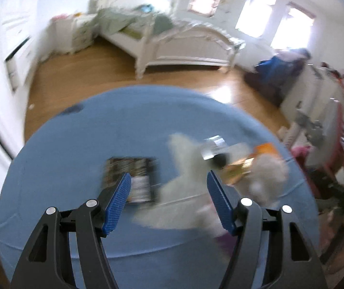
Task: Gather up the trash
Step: 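Move both grippers back to the table toward the card and orange bag, then grasp the black card with the left gripper while the right grasps the orange snack bag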
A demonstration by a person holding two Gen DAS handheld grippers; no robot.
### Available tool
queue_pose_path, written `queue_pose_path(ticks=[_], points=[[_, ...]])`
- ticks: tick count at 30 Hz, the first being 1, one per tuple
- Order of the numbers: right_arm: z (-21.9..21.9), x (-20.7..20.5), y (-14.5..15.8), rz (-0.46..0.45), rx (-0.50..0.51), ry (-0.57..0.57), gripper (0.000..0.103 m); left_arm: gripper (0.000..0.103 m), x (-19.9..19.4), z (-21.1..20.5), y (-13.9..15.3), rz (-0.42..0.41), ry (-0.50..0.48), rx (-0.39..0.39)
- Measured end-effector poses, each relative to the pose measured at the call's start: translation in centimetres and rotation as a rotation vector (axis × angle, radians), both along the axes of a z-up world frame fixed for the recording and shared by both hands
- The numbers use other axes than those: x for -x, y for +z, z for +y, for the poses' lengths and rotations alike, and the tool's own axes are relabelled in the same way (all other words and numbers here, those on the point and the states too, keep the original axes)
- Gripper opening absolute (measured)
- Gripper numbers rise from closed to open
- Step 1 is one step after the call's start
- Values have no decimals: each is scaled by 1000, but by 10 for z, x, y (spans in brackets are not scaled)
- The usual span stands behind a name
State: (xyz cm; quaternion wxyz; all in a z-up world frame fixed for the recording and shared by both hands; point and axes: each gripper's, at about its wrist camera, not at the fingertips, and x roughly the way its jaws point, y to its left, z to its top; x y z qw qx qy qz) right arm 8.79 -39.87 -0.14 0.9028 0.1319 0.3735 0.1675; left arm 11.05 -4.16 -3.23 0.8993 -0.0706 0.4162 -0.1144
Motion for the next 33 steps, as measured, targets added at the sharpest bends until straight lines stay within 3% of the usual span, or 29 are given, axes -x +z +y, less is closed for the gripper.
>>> queue_pose_path(ticks=[3, 6, 9, 10, 12, 13, 14, 20, 22, 24, 26, 31, 32, 33], points=[[16, -26, 2, 31, 10, 16, 90, 66, -10, 10, -17, 60, 12, -15], [21, -57, -1, 90, 1, 31, 90, 79, -15, 8, -24, 43, -2, -21], [32, -81, -9, 170, 54, 54, 89, 79, -19, 4, -25, 22, -17, -52], [37, -86, -12, 186, 75, 60, 86, 79, -19, 4, -25, 17, -18, -56], [43, -93, -21, 223, 90, 75, 60, 79, -19, 8, -24, 5, -13, -35], [42, -95, -24, 232, 80, 78, 56, 79, -18, 16, -26, 1, -11, -17], [39, -93, -27, 229, 63, 81, 47, 78, -20, 20, -26, -3, -10, 0], [20, -74, -21, 145, -41, 58, 43, 73, -25, 30, -26, -5, -23, 19], [15, -63, -13, 97, -79, 49, 43, 75, -22, 31, -26, -2, -26, 24], [9, -50, -2, 45, -99, 31, 43, 89, -18, 32, -25, 3, -16, 14], [4, -38, 9, 4, -120, 19, 43, 97, -15, 30, -25, 2, 2, -26], [-7, -14, 23, -41, -160, 2, 43, 97, -18, 14, -30, 21, -18, -140], [-8, -9, 26, -45, -168, 2, 43, 95, -21, 10, -31, 24, -25, -176], [-12, -5, 26, -48, -174, 2, 43, 82, -22, 7, -31, 22, -23, -203]])
